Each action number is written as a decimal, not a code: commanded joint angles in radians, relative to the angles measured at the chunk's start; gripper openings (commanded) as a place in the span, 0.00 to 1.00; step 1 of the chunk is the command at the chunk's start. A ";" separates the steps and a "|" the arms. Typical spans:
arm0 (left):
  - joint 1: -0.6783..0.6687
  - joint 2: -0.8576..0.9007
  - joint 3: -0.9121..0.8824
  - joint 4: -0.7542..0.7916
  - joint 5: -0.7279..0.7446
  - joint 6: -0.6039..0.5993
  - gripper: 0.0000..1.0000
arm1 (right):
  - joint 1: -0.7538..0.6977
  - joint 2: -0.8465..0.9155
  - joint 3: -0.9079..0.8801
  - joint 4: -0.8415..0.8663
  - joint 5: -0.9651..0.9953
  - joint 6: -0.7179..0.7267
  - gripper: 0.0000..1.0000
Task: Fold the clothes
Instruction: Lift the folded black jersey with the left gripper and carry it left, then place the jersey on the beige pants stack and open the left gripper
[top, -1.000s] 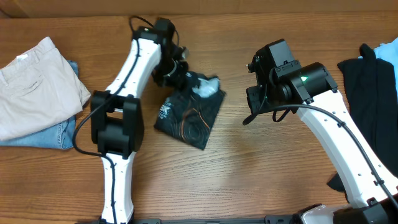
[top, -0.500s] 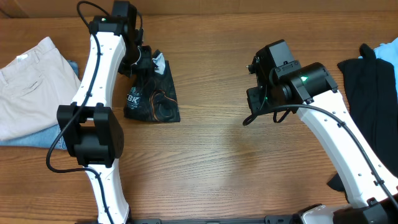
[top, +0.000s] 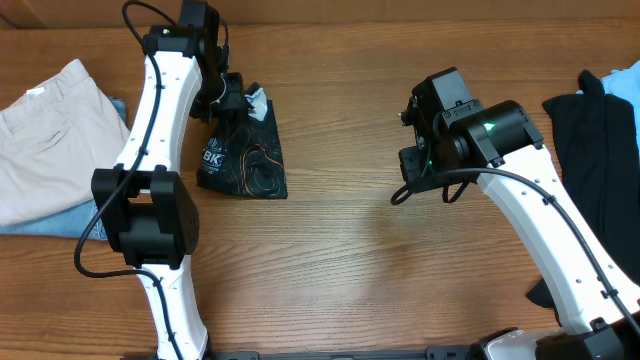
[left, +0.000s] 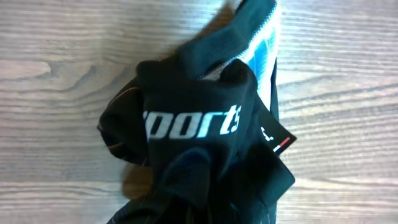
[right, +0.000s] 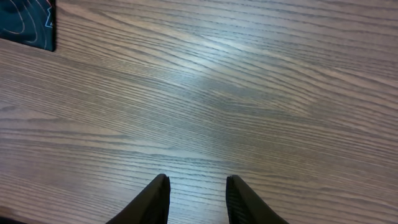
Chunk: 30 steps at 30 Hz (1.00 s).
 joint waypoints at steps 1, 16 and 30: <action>-0.005 -0.031 -0.037 0.037 -0.022 -0.013 0.04 | -0.007 -0.033 0.016 0.009 0.010 0.008 0.33; 0.028 -0.054 -0.046 0.035 -0.309 -0.071 0.04 | -0.007 -0.032 0.016 0.011 0.010 0.007 0.33; 0.153 -0.222 -0.046 0.016 -0.436 -0.077 0.04 | -0.007 -0.032 0.016 0.017 0.010 0.007 0.34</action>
